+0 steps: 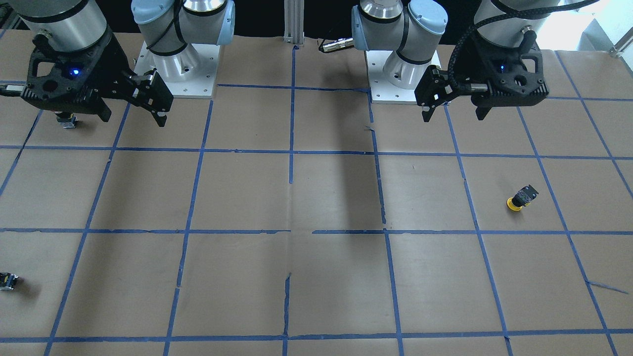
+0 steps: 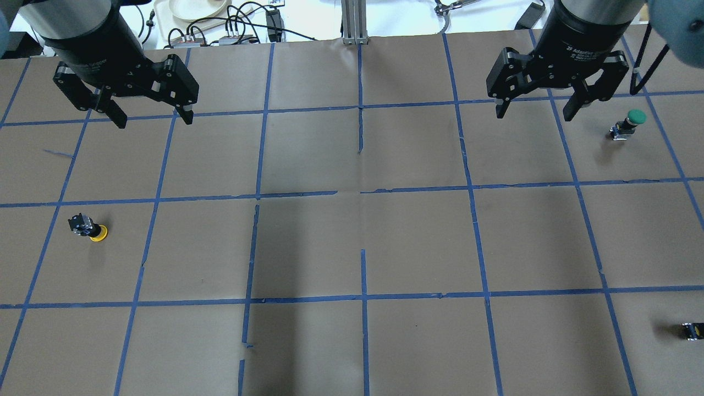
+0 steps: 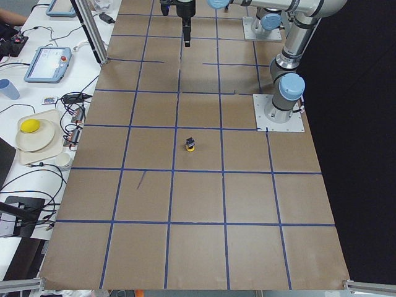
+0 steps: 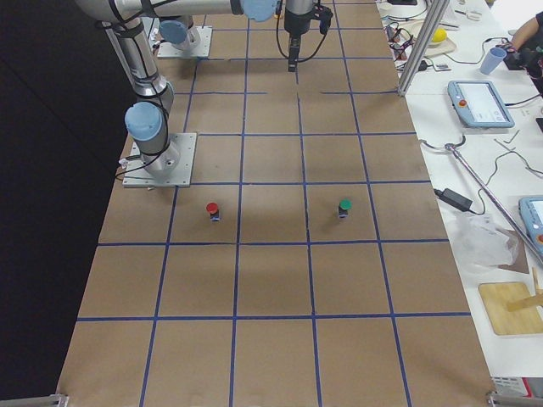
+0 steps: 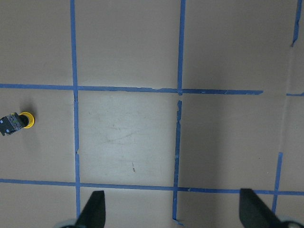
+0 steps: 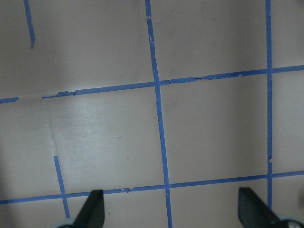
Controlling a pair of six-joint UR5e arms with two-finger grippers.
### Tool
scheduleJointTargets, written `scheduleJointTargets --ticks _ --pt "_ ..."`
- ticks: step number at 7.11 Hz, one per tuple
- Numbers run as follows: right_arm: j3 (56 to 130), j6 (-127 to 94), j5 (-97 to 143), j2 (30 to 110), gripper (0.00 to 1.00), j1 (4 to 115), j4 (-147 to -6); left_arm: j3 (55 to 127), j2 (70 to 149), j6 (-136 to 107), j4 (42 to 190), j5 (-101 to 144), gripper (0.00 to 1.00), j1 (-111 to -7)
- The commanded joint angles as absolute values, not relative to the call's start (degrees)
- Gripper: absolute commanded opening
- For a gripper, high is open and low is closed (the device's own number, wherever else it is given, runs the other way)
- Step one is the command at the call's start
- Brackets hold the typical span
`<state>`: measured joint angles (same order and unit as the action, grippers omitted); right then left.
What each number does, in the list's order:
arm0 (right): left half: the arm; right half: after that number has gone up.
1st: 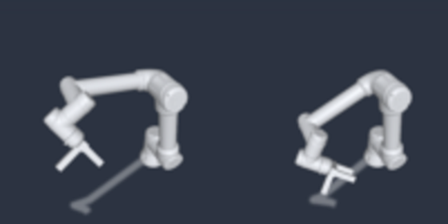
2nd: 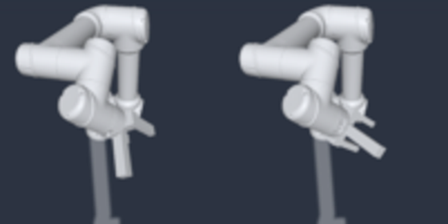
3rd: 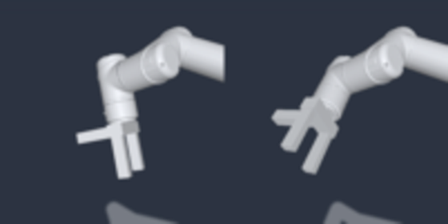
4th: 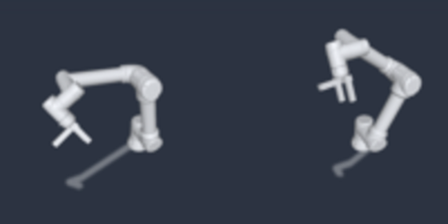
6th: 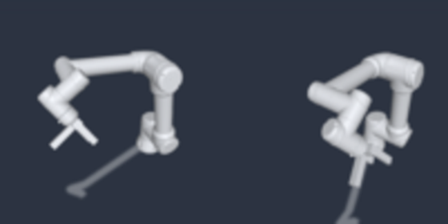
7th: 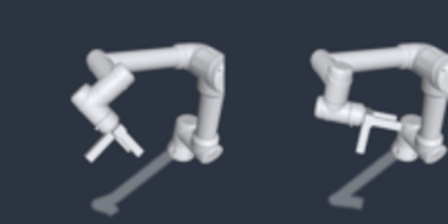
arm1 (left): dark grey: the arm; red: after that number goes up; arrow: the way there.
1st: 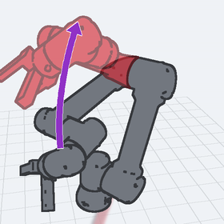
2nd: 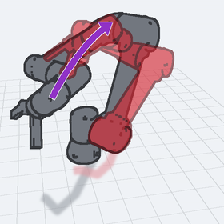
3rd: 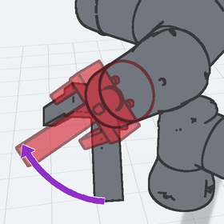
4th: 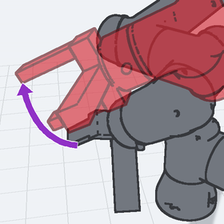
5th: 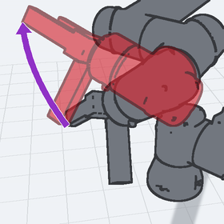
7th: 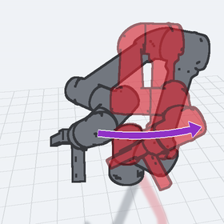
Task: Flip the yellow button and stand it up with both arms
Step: 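Move the left gripper down toward the yellow-rimmed button lying on its side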
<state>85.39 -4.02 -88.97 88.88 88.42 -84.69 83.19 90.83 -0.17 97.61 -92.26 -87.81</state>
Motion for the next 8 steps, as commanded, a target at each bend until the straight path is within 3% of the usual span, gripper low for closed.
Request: scheduleJointTargets --ticks 1,5,8 --pt "85.17 -4.13 -88.86 89.03 1.00 88.42 -85.16 83.14 90.97 0.09 97.39 -92.20 1.00 -87.80" --pt "83.50 -5.10 -88.59 87.54 1.00 88.51 -85.96 85.77 89.56 2.72 98.08 -93.24 0.99 -85.80" --pt "83.32 -4.92 -88.59 87.36 1.00 88.33 -85.78 91.82 88.25 21.21 97.12 -94.75 0.98 -75.36"
